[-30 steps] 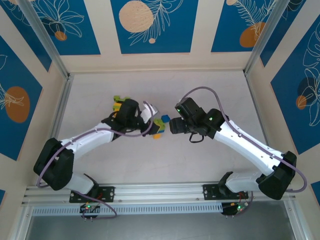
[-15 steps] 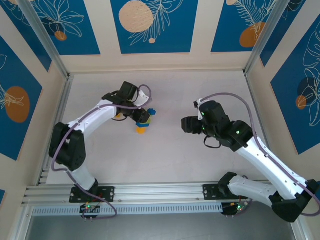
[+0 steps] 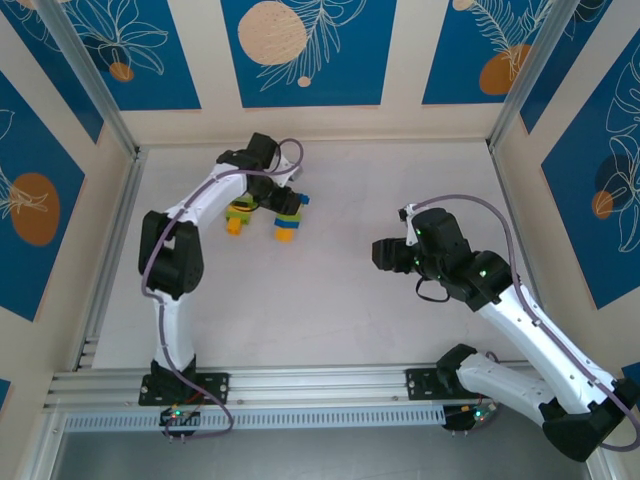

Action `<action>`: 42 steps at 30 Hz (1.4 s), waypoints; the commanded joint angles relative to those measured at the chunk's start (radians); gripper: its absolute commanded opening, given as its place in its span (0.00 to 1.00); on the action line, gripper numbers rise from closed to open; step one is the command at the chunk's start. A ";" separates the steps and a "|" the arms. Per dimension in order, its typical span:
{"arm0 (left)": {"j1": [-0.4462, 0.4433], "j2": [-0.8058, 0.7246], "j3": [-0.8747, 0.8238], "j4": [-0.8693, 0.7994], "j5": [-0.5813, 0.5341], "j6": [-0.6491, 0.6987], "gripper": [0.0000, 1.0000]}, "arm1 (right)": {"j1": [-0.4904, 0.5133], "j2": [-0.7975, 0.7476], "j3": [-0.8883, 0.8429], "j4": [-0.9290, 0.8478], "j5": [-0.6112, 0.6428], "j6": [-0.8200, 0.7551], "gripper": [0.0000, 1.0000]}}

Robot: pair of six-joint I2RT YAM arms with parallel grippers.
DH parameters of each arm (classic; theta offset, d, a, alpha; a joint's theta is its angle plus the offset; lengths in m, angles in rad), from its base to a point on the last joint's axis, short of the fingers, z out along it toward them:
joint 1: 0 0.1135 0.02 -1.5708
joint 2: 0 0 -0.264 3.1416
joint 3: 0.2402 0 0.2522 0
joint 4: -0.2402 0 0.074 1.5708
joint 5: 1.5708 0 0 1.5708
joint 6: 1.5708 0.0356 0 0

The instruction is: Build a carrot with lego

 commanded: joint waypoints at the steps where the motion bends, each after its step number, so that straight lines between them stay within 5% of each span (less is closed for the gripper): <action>1: 0.015 0.065 0.101 -0.107 0.039 -0.004 0.25 | -0.010 0.000 -0.016 0.036 -0.050 -0.009 0.67; 13: 0.066 0.212 0.292 -0.176 0.119 -0.004 0.26 | -0.037 0.007 -0.051 0.064 -0.089 -0.011 0.67; 42: 0.098 0.315 0.351 -0.170 0.150 -0.005 0.42 | -0.054 0.022 -0.088 0.084 -0.112 0.001 0.66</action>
